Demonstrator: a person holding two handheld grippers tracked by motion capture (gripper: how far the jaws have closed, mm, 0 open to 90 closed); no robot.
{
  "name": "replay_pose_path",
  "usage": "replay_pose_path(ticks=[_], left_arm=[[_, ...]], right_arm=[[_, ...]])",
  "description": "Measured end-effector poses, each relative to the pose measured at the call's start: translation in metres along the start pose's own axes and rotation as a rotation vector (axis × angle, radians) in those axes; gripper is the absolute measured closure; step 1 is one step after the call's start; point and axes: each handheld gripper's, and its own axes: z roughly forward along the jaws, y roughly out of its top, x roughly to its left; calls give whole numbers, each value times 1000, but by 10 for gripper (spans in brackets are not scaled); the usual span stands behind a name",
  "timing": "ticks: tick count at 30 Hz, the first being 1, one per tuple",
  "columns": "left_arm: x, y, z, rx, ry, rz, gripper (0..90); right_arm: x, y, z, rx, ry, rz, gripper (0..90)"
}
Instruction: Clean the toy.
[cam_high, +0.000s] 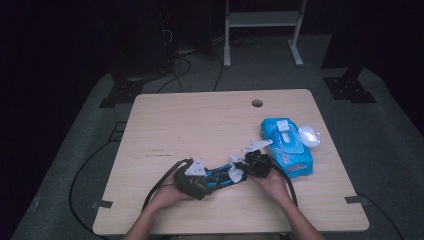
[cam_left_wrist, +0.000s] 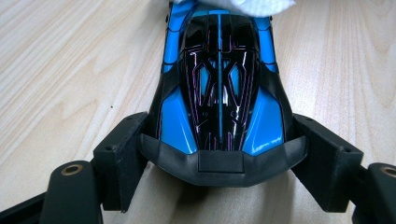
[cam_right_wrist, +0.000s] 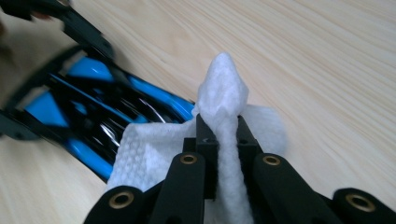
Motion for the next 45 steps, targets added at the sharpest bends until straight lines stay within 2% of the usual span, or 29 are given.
replay_pose_path(ticks=[2, 3, 6, 7, 8, 9, 12, 13, 14, 15, 17, 18, 19, 21, 22, 23, 24, 25, 26, 27, 28, 29, 32, 35, 37, 38, 39, 42, 45], left_arm=[[0, 1, 0, 5, 2, 4, 244], [0, 1, 0, 5, 2, 4, 245], [0, 0, -1, 8, 4, 1, 244], [-1, 0, 0, 3, 7, -3, 244], [-1, 0, 0, 3, 7, -3, 244], [-1, 0, 0, 2, 6, 0, 244], [0, 0, 0, 1, 3, 1, 244], [0, 0, 0, 4, 2, 6, 244], [0, 1, 0, 5, 1, 8, 244], [0, 0, 1, 2, 1, 5, 244], [0, 0, 1, -2, 2, 3, 244], [-1, 0, 1, 1, 5, 6, 244], [-1, 0, 0, 2, 7, 7, 244], [-2, 0, 0, 6, 11, 8, 244], [-2, 0, 0, 7, 13, 8, 244], [-2, 1, 0, 6, 11, 8, 244], [-1, 1, 1, 3, 10, 8, 244], [-1, 0, 1, -1, 7, 8, 244], [-1, 0, 1, -1, 7, 12, 244], [-1, 0, 1, 0, 5, 14, 244], [-1, 0, 1, 0, 5, 14, 245], [-1, 1, 1, 2, 6, 10, 244], [-1, 0, 1, 5, 6, 4, 243], [-1, 0, 2, 4, 8, 5, 243], [-1, 0, 1, 3, 7, 13, 243], [-1, 0, 1, 3, 7, 13, 244], [0, 0, 1, 8, 2, 15, 243], [0, 0, 2, 8, 1, 12, 243], [-1, -1, 2, 4, 8, 8, 242]], right_arm=[[0, -1, -3, -8, 5, 22, 852], [3, 0, 0, -25, 31, 21, 852], [8, 3, 6, -46, 35, 7, 851], [-1, 0, 5, -45, 74, 58, 853], [-1, 0, 5, -45, 74, 58, 853], [-11, -6, -2, -14, 12, 56, 852], [-19, -10, -7, 4, 20, 108, 853], [-11, -5, -8, -26, 68, 100, 853], [-11, -5, -8, -26, 68, 100, 853], [7, 10, -2, -45, 125, 52, 853], [15, 17, 2, -47, 149, 30, 853], [38, 34, 15, -46, 212, -21, 855], [46, 39, 20, -33, 221, -33, 855], [51, 42, 26, -10, 217, -64, 854], [51, 41, 34, 37, 182, -94, 853], [43, 37, 33, 16, 198, -57, 853], [43, 37, 33, 16, 198, -57, 853], [35, 33, 28, 0, 175, -22, 854], [32, 32, 23, 8, 129, -28, 855], [34, 34, 23, 12, 125, -31, 855], [34, 34, 23, 12, 125, -31, 855], [49, 40, 31, 9, 185, -51, 855], [58, 43, 43, 31, 191, -93, 855], [43, 40, 38, 29, 227, -44, 855], [17, 28, 17, 30, 79, -19, 855], [17, 28, 17, 30, 79, -19, 855], [3, 18, 10, 26, 81, 42, 856], [15, 21, 16, -7, 92, 15, 856], [30, 33, 29, 7, 119, -39, 856]])
